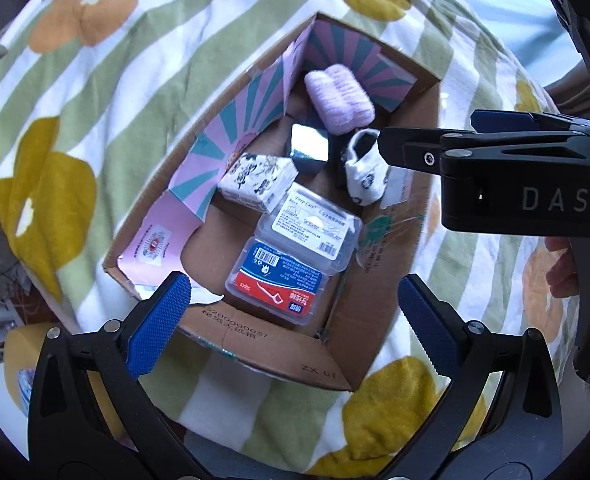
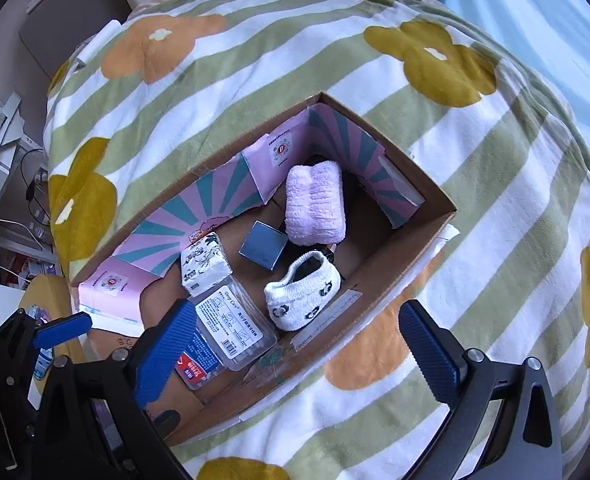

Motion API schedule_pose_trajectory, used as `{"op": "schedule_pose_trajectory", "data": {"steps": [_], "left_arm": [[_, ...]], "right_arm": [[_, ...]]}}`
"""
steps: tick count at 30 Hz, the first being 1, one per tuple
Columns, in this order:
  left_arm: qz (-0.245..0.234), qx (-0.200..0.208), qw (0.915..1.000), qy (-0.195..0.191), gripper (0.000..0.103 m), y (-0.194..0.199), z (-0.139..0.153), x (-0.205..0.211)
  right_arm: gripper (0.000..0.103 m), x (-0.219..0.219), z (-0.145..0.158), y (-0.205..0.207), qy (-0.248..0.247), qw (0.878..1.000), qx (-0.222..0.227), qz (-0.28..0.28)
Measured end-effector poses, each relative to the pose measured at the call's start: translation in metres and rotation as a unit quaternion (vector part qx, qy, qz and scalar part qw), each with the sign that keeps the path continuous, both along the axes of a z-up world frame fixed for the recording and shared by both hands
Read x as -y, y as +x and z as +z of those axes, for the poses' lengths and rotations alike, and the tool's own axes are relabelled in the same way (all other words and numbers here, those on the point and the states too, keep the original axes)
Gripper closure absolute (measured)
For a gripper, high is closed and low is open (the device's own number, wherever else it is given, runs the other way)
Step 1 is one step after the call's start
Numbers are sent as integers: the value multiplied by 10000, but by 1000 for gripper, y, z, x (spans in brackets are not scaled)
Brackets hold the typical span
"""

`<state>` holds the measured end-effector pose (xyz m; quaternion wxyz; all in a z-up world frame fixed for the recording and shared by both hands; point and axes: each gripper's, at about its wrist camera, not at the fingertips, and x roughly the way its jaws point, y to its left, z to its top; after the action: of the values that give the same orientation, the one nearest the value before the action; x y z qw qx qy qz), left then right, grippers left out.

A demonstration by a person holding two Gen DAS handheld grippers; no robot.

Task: Organize objects

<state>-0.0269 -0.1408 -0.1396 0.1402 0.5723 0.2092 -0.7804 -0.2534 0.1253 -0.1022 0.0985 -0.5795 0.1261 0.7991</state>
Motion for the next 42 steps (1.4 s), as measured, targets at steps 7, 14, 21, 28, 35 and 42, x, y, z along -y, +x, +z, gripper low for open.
{"op": "schedule_pose_trajectory", "data": {"steps": [7,14,21,28,35,42], "left_arm": [[-464,-362,9980,-234,0,5,53,-17],[-1046,-733,9912,-343,0,7,100,-37],[-1590,-1045,9811,-352,0,-1,126,-57],[-2071,-1307,9685,-442,0,-9,141,-82],[-2506,-1380,9568,-515,0,-8,141,-112],[-2632,-1462,9523,-501,0,-4,146,-119]], "right_arm": [[2,-3,59,43,117,9977,-285,-610],[2,-7,101,110,249,9850,-417,-1654],[2,-10,112,179,390,9575,-397,-2831],[2,-4,109,239,470,9247,-358,-3760],[2,2,109,272,517,9019,-429,-4267],[2,5,114,283,584,8925,-490,-4445]]}}
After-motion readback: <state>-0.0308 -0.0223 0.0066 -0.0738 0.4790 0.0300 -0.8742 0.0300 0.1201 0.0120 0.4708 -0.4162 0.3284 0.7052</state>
